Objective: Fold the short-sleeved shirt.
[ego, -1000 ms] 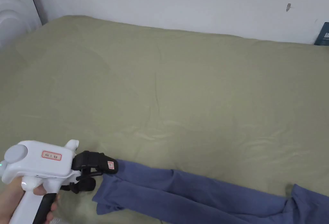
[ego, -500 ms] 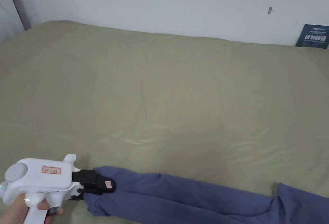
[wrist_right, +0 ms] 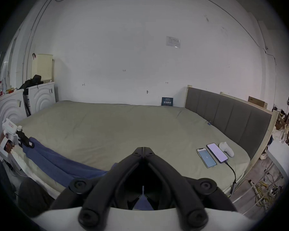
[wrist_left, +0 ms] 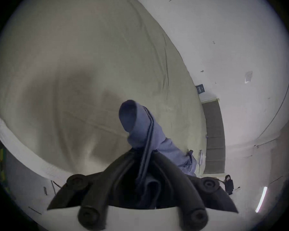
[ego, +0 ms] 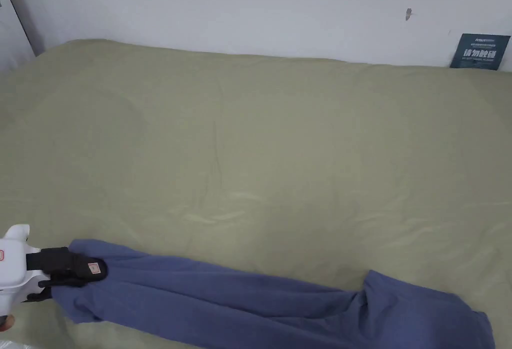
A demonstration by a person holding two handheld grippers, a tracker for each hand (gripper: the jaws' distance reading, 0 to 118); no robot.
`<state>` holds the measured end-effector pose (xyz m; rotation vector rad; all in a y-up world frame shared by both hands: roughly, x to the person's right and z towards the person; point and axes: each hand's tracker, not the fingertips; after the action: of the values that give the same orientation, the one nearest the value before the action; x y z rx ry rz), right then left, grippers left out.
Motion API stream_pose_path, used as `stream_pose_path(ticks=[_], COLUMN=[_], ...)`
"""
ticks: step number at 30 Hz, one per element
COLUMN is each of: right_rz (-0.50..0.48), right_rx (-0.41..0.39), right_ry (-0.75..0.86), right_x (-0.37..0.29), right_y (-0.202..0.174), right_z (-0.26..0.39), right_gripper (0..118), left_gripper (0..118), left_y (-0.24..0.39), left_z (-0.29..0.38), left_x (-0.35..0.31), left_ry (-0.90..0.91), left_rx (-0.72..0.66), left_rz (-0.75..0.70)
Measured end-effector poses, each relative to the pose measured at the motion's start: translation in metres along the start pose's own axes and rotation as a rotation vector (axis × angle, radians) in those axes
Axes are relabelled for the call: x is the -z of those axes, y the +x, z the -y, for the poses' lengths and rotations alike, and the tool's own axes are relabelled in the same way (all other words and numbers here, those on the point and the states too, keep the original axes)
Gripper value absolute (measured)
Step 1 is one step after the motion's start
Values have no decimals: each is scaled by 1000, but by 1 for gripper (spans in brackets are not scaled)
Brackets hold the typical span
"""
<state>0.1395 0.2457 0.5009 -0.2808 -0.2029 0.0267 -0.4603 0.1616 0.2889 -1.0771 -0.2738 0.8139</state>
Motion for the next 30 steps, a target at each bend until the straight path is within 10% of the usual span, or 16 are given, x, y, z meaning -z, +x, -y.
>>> stream_pose_path(ticks=[24, 25, 27, 30], right_rz=[17, 19, 22, 24], right_rx=[49, 55, 68, 74], right_ry=[-4, -9, -14, -16], right_x=[-7, -8, -8, -10], right_y=[25, 27, 29, 30], right_z=[13, 14, 15, 15], right_gripper=[0, 0, 0, 0], left_gripper=[11, 30, 116, 118], left_y=[232, 231, 228, 228], left_z=[157, 163, 170, 166], left_x=[206, 217, 234, 218], left_ry=[-215, -242, -270, -228], left_rx=[458, 463, 455, 463], left_rz=[-181, -147, -116, -104])
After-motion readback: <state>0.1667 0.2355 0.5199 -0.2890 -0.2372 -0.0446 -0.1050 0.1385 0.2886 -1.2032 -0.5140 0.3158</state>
